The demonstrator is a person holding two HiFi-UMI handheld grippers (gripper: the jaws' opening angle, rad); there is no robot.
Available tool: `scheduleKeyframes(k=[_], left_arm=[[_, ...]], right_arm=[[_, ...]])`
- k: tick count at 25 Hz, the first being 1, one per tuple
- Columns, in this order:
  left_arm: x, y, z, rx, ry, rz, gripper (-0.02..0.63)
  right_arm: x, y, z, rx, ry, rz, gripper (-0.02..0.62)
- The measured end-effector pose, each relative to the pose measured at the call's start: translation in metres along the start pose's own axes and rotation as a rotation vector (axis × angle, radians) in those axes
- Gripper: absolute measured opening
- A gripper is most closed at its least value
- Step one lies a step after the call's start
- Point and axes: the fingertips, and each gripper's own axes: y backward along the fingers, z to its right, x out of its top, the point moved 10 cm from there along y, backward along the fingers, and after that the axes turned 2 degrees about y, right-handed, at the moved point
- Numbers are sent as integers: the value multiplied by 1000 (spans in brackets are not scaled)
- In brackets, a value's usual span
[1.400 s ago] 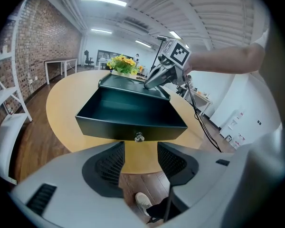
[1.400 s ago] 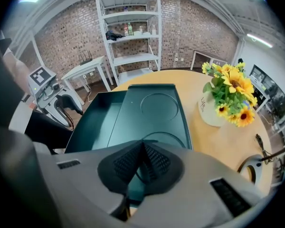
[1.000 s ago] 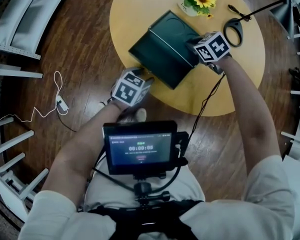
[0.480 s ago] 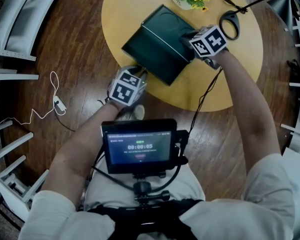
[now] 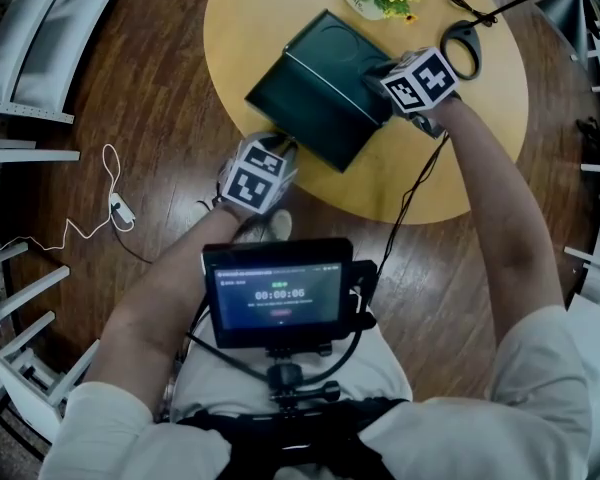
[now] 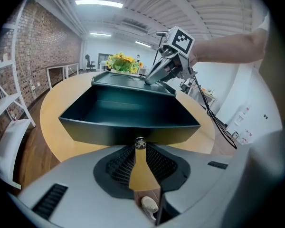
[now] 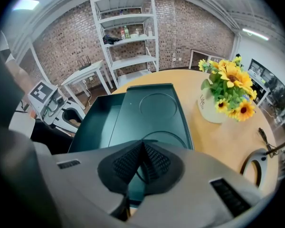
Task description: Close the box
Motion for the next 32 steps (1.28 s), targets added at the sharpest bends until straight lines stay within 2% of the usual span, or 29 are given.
scheduleKeyframes(k=[17,32], left_arm=[[30,-40,-5,-15,-53,-15,63],[44,-47,-10,-45,-77,-8,63]], right_arm=[[-7,-6,20,21,5,-6,6],[0,-4,4,16,-4,-9,6]])
